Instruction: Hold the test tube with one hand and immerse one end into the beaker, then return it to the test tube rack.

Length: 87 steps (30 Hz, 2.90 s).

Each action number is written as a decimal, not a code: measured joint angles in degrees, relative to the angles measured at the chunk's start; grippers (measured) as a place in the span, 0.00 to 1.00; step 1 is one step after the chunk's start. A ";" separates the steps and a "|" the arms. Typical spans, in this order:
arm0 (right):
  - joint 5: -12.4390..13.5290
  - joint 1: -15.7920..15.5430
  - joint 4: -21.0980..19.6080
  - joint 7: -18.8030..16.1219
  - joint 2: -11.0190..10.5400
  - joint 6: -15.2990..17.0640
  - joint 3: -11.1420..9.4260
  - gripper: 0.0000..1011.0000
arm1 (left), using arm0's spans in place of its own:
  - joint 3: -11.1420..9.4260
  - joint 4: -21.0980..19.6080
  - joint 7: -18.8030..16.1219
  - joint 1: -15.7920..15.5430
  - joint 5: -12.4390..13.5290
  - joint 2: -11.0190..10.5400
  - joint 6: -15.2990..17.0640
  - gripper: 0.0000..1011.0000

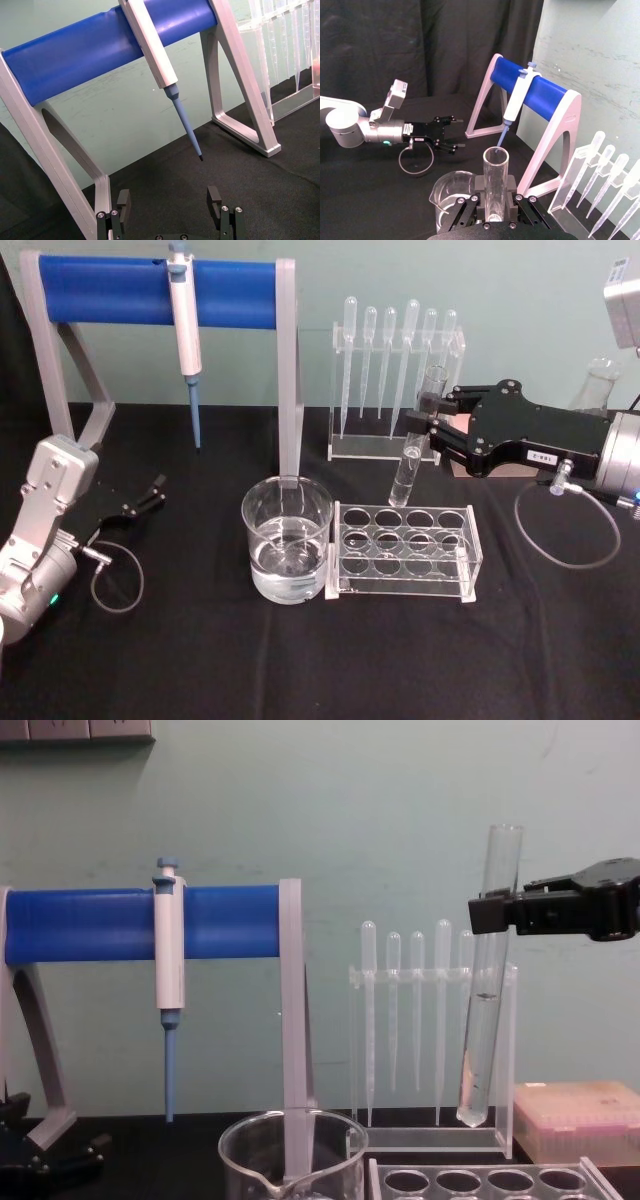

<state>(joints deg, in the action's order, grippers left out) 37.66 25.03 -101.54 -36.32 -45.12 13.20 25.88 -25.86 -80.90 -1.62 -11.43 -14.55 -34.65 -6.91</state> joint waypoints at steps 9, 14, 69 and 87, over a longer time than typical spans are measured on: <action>0.00 0.00 0.00 0.00 0.00 0.00 0.00 0.24 | 0.00 0.00 0.00 0.00 0.00 0.00 0.00 0.99; 0.00 0.00 0.00 0.01 0.00 0.00 0.00 0.24 | 0.00 0.00 0.00 0.00 0.00 0.00 0.00 0.99; 0.01 0.00 0.00 0.01 0.00 0.00 0.00 0.24 | 0.00 0.00 0.00 0.00 0.00 0.00 0.00 0.99; 0.01 0.00 0.00 0.00 0.00 0.00 0.00 0.24 | 0.00 0.00 0.00 0.00 0.00 0.00 0.00 0.99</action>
<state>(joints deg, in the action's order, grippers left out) 37.67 25.04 -101.54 -36.32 -45.12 13.20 25.88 -25.86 -80.90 -1.62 -11.43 -14.55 -34.64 -6.91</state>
